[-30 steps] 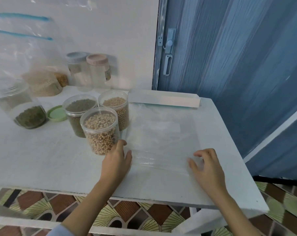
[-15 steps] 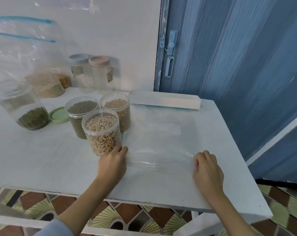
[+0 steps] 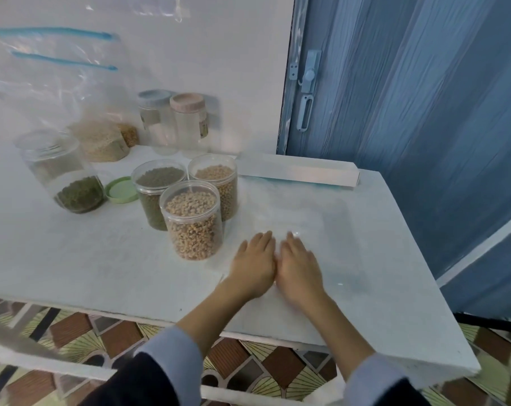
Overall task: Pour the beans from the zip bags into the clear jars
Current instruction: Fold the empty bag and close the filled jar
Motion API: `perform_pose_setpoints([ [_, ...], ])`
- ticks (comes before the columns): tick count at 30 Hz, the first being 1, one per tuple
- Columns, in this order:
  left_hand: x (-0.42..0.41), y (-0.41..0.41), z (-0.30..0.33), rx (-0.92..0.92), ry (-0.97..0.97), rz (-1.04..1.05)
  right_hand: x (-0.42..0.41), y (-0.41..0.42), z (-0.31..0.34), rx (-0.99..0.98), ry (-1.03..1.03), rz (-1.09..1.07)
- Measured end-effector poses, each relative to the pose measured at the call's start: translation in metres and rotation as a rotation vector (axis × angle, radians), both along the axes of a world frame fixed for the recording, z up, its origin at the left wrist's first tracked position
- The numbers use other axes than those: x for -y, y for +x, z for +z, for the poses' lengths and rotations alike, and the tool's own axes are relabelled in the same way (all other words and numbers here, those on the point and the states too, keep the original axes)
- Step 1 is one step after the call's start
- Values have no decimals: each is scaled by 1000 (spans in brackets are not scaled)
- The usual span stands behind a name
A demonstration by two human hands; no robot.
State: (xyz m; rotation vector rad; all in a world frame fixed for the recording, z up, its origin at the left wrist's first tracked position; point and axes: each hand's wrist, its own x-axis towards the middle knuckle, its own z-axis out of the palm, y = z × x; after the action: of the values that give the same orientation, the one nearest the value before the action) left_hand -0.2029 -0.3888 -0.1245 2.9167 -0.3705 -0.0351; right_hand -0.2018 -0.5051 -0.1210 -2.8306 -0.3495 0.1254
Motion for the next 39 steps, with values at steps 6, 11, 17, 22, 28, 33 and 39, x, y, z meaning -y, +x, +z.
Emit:
perform_pose_setpoints([
  [6,-36,-10,-25,-29,61,84,80,-16,-20,-74,-138,-285],
  [11,-40,-19,-5,-125,48,78,74,-9,5,-212,-256,-313],
  [17,-46,-26,93,194,-398,63,-7,13,118,197,-48,-248],
  [22,-129,-4,164,565,-634,182,-133,30,194,402,124,89],
  [28,-314,19,183,735,-597,527,-322,83,211,93,-117,461],
  [33,-425,55,168,506,-687,612,-407,144,164,-234,-550,411],
  [39,-448,94,124,42,-1156,351,-421,172,78,-477,-447,244],
])
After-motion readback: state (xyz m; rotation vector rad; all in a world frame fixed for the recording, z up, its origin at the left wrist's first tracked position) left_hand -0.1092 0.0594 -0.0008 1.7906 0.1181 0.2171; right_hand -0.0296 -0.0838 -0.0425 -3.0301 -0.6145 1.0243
